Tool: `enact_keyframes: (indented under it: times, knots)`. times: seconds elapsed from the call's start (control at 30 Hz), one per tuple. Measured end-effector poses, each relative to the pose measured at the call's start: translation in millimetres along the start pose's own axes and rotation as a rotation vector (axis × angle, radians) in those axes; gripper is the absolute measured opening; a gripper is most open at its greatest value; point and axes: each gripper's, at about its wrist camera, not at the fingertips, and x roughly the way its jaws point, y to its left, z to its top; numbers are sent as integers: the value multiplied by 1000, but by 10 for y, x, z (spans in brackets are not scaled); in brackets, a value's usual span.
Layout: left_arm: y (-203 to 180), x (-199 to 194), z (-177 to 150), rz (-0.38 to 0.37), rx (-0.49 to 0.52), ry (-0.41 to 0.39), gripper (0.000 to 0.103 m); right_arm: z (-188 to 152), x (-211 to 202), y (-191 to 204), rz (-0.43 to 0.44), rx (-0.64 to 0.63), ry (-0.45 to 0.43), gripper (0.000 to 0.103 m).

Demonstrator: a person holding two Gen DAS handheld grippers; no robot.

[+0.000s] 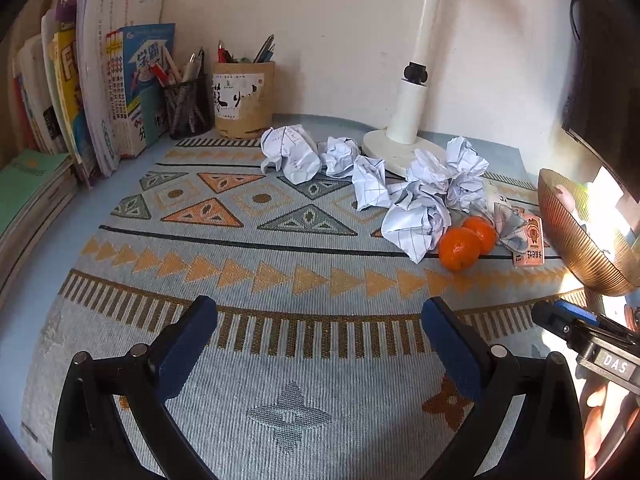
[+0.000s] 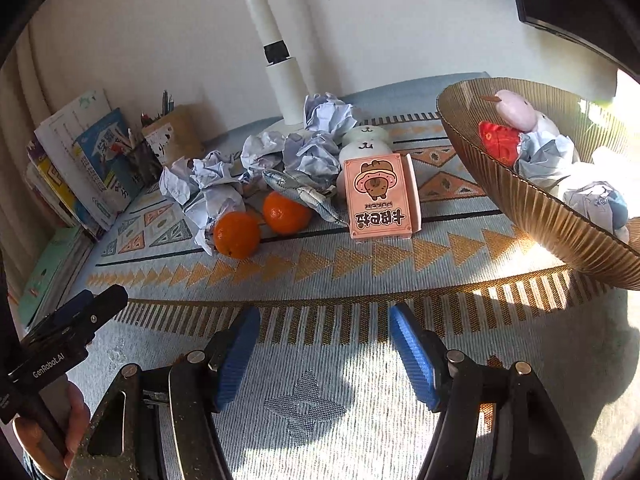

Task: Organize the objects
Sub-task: 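Move both grippers back over the paper balls and milk carton, then grasp a crumpled paper ball with the left gripper while the right gripper grasps the pink milk carton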

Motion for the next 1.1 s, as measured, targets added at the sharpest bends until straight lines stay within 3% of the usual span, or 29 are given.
enact_keyframes:
  times: [0.13, 0.27, 0.4, 0.57, 0.7, 0.8, 0.87, 0.9, 0.97, 1.1]
  knots:
    - [9, 37, 121, -111, -35, 70, 102, 14, -160, -39, -77, 43, -55, 67]
    - [-35, 137, 418, -209, -74, 115, 102, 215, -85, 34, -85, 1, 31, 71]
    - [-222, 414, 644, -204, -9, 140, 102, 402, 121, -17, -128, -12, 54, 71]
    - [-431, 788, 758, -277, -6, 201, 102, 467, 419, -123, -155, 2, 96, 71]
    - [-550, 940, 778, -306, 6, 220, 99, 502, 471, -151, -162, -13, 54, 71]
    - [-589, 1023, 753, -317, 7, 236, 80, 516, 513, -146, -177, -31, 47, 68]
    - [-573, 1070, 729, -318, -7, 244, 65, 527, 517, -126, -162, -43, 39, 53]
    - [-558, 1091, 719, -321, -14, 247, 60, 524, 520, -114, -166, -50, 39, 52]
    - [-524, 1101, 717, -330, -21, 238, 53, 519, 515, -109, -188, -51, 32, 43]
    - [-436, 956, 749, -361, -52, 199, 51, 507, 445, -149, -157, -21, 13, 42]
